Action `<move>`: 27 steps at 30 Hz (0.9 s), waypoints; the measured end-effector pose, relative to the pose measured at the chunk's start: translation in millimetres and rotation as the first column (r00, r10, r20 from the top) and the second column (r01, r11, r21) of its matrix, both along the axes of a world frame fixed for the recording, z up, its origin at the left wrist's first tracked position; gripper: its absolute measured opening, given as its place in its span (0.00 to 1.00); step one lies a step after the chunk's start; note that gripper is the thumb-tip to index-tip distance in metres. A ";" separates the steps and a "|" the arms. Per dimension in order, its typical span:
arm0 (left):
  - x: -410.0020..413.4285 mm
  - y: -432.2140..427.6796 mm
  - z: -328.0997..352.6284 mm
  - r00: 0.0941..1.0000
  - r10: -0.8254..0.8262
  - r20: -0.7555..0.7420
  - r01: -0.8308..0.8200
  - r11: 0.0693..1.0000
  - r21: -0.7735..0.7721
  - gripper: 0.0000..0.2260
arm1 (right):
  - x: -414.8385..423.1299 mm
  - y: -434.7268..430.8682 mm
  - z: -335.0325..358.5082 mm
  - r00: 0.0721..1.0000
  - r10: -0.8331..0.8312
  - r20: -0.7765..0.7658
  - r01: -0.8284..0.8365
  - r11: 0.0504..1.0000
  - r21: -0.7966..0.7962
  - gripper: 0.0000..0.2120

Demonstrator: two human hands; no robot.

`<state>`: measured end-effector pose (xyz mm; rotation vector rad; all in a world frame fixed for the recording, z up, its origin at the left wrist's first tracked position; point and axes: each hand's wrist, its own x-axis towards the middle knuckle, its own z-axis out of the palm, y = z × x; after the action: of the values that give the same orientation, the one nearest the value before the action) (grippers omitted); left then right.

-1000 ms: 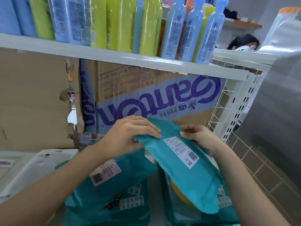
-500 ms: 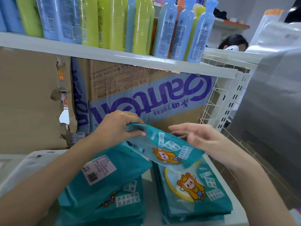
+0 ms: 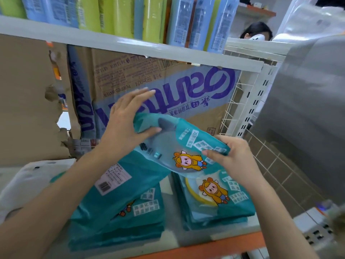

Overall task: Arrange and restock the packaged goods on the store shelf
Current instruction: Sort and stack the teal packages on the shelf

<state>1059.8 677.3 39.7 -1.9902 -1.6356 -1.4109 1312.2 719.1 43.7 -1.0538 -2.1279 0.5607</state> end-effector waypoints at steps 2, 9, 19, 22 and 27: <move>-0.1 -5.0 -4.6 0.991 0.021 0.130 -0.021 1.000 0.001 0.37 | 7.1 -0.4 -1.1 0.992 -0.018 -0.123 0.009 0.997 -0.074 0.07; 19.3 0.1 -23.5 0.817 0.057 0.573 0.106 0.963 -0.247 0.41 | 33.5 7.1 -14.7 0.827 -0.141 -0.545 -0.094 0.920 -0.380 0.08; 81.0 32.8 -39.8 0.682 -0.031 0.731 0.387 0.863 -0.324 0.19 | 73.9 16.3 -59.9 0.712 -0.278 -0.645 -0.305 0.705 -0.641 0.26; 97.9 44.2 -45.1 0.655 0.021 0.755 0.375 0.859 -0.349 0.18 | 88.4 18.0 -68.1 0.714 -0.307 -0.630 -0.295 0.683 -0.668 0.19; 118.4 56.0 -66.2 0.677 0.137 0.723 0.321 0.829 -0.457 0.14 | 109.9 29.0 -83.7 0.789 -0.274 -0.549 -0.165 0.767 -0.620 0.08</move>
<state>1178.2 733.3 -26.4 -1.8728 -2.5702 -2.1843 1422.1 748.1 -40.1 -1.0707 -1.3081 1.4665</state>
